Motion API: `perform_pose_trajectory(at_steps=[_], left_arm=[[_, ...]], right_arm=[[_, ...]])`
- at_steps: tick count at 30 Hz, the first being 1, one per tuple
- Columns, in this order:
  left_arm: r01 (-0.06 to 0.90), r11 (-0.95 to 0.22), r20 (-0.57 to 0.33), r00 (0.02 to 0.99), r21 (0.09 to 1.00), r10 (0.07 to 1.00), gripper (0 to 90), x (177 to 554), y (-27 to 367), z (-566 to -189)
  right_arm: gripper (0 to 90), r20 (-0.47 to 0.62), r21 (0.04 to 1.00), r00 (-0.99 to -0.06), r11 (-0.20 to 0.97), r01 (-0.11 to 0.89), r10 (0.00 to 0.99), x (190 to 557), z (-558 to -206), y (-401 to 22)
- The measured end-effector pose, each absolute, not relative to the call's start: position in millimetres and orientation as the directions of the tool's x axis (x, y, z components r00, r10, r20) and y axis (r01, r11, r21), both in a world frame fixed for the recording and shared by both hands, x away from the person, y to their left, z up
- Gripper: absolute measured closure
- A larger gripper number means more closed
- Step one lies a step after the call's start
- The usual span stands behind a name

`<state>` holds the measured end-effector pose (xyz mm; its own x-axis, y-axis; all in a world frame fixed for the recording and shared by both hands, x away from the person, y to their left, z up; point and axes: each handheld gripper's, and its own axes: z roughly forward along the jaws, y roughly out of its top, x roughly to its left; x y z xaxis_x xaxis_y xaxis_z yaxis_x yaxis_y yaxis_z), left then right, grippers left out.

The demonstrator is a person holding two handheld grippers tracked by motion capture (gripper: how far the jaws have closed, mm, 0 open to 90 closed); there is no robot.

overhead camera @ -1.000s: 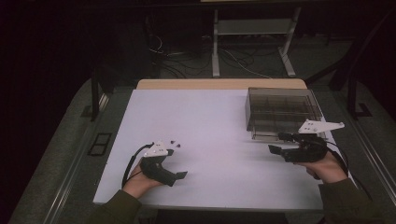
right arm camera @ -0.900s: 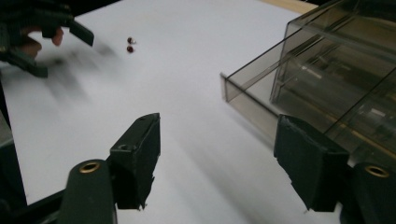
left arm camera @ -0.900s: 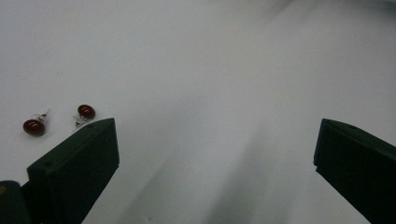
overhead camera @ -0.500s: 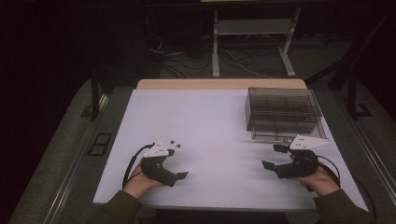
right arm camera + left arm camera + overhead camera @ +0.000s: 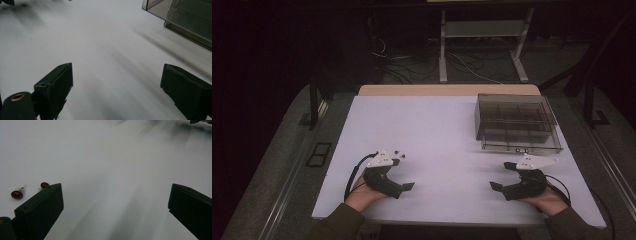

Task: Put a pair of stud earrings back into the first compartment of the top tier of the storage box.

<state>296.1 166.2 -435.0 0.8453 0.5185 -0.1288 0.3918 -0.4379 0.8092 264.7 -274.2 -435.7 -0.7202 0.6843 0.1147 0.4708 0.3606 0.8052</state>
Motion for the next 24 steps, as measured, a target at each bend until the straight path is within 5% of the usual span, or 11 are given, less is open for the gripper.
perform_pose_trajectory(at_steps=[6, 8, 24], left_arm=[[0.392, -0.432, -0.128, 0.843, 0.812, 0.522, 0.0, 297, 167, -435], [0.389, -0.443, -0.121, 0.844, 0.808, 0.522, 0.0, 297, 167, -435], [0.385, -0.418, -0.109, 0.829, 0.823, 0.549, 0.0, 315, 171, -425]], right_arm=[[10.1, 0.102, 0.793, -0.727, 0.386, 0.472, 0.679, 263, -440, -272], [0.0, 0.102, 0.792, -0.727, 0.387, 0.472, 0.679, 264, -440, -271], [0.4, 0.101, 0.764, -0.725, 0.413, 0.495, 0.681, 265, -446, -266]])
